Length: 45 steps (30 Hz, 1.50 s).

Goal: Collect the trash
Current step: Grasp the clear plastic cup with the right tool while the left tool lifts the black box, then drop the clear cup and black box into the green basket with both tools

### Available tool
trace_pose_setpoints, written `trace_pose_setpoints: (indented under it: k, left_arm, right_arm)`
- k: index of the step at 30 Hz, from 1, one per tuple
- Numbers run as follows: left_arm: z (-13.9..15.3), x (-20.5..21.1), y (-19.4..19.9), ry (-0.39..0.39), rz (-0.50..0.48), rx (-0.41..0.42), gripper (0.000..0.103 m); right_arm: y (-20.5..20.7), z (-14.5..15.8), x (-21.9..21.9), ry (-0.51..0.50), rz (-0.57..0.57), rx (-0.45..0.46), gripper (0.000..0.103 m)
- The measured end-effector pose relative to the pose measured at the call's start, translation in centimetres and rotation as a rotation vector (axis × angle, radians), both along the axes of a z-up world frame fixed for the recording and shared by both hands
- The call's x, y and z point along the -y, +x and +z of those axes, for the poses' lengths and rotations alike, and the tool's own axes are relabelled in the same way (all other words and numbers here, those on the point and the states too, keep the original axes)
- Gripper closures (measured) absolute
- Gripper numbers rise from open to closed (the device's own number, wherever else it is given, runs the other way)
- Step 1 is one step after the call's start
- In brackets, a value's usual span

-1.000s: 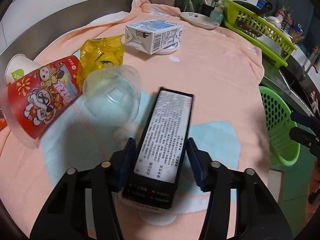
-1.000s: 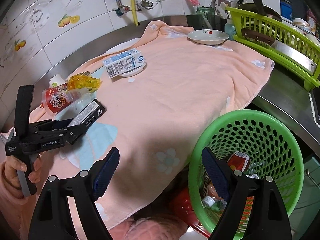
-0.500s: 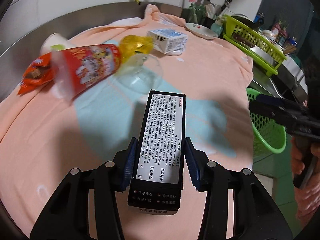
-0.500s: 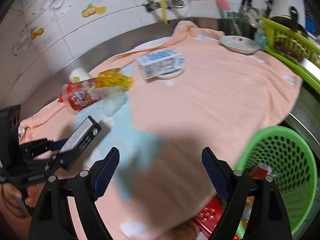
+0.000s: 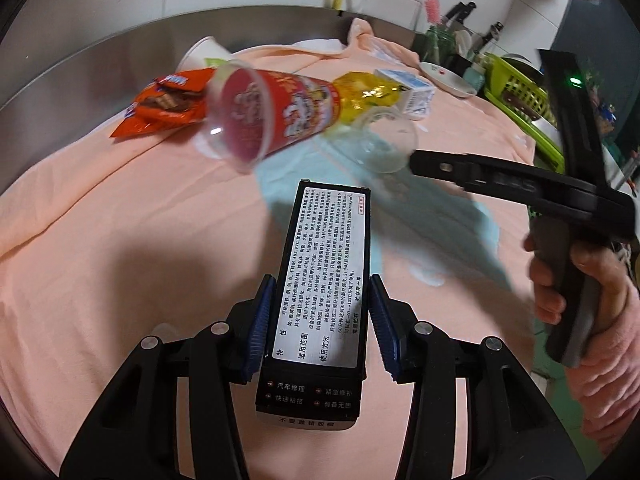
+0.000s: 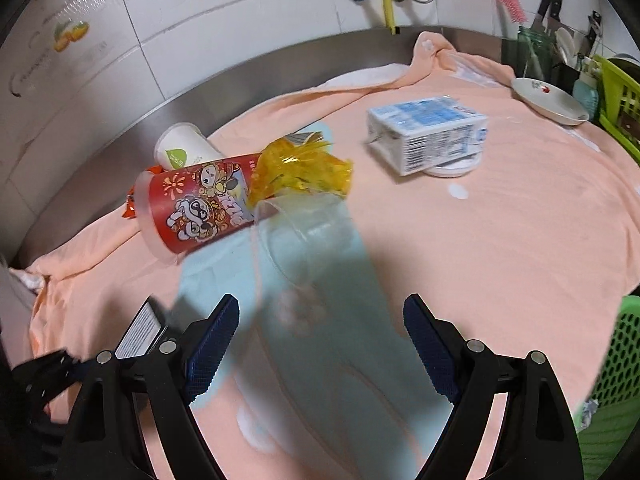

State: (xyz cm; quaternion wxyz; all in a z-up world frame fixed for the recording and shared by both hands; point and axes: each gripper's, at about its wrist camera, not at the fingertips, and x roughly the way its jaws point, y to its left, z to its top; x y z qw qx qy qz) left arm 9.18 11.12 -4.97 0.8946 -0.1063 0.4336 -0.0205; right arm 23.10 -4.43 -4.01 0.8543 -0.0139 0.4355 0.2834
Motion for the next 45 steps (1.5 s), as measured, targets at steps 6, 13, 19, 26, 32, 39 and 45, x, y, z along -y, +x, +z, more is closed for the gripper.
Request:
trace_pose_setpoints:
  k: [6,13,19,26,32,39,45]
  left_arm:
    - [-0.5,-1.4,-0.1,-0.018,0.008,-0.002,0.057]
    - [-1.1,-2.1,0.3,-0.039,0.005,-0.004,0.057]
    - [-1.4,-2.5,0.1,-0.049,0.011,-0.003,0.057]
    - [-1.0,-2.2,-0.3,-0.047,0.007,0.016,0.057]
    - [-0.4,-1.2,-0.5,-0.041,-0.013,0.029,0.057]
    - [0.5,1.3,-0.2,-0.037,-0.057,0.039,0.057]
    - [1.4,4.5,0.5,-0.029,-0.118,0.045,0.057]
  right_arm:
    - [1.6,-1.2,-3.3,-0.032,-0.075,-0.006,0.022]
    - [3.4,-2.1,-4.8,-0.089,-0.167,0.01,0.022]
    - [4.3,-2.5,-4.8,-0.096,-0.199,0.016,0.028]
    - [3.5,-2.2,-3.4,-0.069,-0.18,0.018,0.035]
    - [1.6,-1.6,-0.8,-0.018,-0.146,0.009,0.035]
    - [-1.1,-0.8,3.7,0.034,-0.137,0.0,0.035]
    - [-3.1,0.2,9.5,0.068,-0.185,0.019,0.035]
